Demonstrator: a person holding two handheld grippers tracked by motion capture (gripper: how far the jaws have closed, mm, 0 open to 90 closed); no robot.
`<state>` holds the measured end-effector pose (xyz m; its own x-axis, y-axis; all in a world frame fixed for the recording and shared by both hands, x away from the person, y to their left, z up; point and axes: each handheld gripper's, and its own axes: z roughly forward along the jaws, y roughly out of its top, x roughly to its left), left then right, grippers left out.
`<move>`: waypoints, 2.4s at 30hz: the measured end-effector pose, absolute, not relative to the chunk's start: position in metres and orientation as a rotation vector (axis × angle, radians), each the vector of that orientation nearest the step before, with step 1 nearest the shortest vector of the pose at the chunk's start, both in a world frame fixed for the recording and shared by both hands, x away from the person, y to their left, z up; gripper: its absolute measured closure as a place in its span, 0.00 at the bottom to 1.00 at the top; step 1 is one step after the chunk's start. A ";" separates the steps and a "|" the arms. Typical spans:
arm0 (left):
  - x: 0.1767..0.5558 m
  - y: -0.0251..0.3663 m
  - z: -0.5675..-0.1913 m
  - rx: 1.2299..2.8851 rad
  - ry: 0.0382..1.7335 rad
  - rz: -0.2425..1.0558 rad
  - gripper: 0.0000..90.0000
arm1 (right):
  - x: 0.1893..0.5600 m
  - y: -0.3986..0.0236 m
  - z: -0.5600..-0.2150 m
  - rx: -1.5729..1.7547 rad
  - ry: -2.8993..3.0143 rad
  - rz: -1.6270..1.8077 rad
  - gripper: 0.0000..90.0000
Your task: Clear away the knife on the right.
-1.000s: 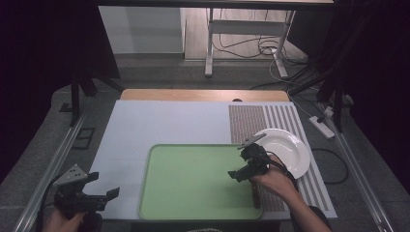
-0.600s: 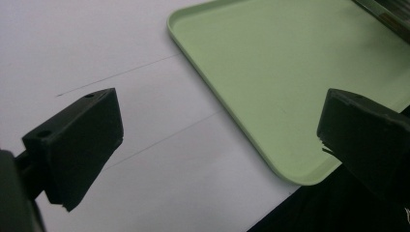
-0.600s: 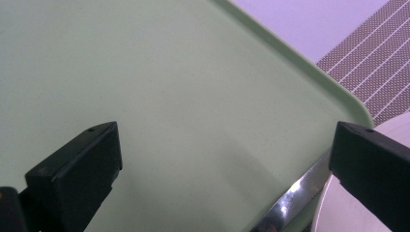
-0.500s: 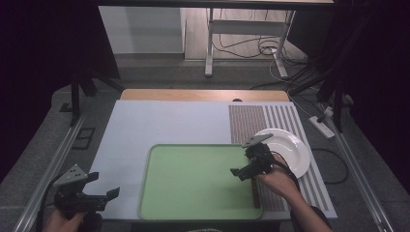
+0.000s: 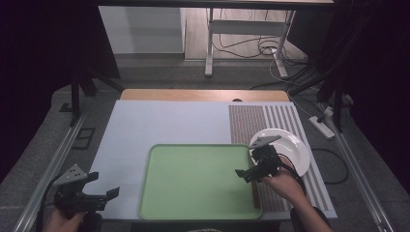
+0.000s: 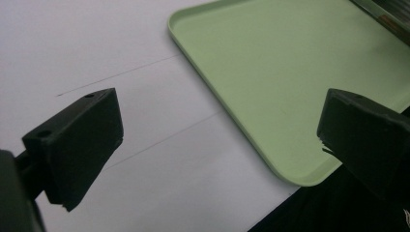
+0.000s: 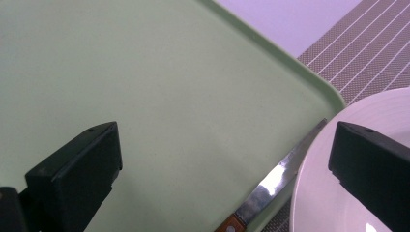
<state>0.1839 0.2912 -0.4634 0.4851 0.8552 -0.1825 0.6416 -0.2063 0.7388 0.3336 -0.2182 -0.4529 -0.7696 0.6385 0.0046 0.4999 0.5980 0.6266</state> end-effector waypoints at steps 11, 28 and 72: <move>0.184 0.291 -0.463 1.938 1.240 0.341 0.02 | 0.324 -0.236 -0.449 0.981 2.546 0.980 0.00; 0.184 0.291 -0.463 1.938 1.242 0.338 0.02 | 0.314 -0.264 -0.455 1.072 2.488 0.966 0.00; 0.185 0.291 -0.464 1.933 1.250 0.335 0.02 | 0.286 -0.308 -0.446 1.214 2.379 1.009 0.00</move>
<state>0.1850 0.2915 -0.4636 0.4784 0.8574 -0.1896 0.6478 -0.1989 0.7354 0.2865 -0.3081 -0.4464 -0.6050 0.7940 0.0595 0.5945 0.4007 0.6971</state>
